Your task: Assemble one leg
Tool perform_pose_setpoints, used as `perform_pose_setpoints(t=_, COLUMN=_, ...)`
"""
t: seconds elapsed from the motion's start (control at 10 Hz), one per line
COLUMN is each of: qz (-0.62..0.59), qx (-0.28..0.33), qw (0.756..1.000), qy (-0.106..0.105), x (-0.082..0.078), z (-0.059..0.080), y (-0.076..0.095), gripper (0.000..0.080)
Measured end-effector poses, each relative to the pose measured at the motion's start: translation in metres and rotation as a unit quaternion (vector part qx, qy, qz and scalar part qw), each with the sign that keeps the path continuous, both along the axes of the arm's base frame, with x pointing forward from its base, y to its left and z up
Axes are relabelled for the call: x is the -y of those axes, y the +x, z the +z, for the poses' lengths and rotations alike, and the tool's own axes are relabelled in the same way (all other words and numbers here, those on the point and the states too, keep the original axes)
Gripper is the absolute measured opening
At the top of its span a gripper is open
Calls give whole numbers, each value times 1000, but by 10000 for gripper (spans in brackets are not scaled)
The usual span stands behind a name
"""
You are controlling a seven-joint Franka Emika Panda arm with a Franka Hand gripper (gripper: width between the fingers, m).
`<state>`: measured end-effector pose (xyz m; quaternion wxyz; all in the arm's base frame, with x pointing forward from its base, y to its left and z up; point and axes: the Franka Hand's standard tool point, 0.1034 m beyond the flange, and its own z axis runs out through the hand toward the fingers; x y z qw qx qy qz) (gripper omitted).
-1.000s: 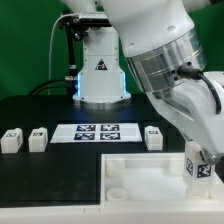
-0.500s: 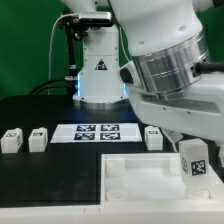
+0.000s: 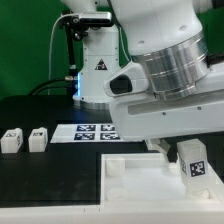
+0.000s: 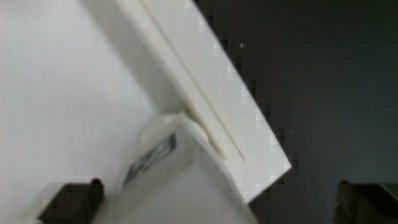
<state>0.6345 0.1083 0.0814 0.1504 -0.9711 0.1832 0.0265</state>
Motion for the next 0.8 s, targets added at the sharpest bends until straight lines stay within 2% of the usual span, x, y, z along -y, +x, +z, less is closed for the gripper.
perform_pose_setpoints(t=0.2, qz=111, qx=49, qw=992, qy=-14, x=4, z=-3, y=2, gripper=649)
perform_pose_setpoints(t=0.5, qz=88, qx=42, qw=995, qy=-11, x=3, z=-3, y=2, gripper=622)
perform_pose_setpoints(t=0.7, qz=19, qx=21, qw=1000, qy=-9, x=2, z=-3, y=2, gripper=352)
perform_pose_setpoints(t=0.8, qz=-37, qx=3, qw=999, qy=-10, x=5, z=-4, y=1, gripper=352)
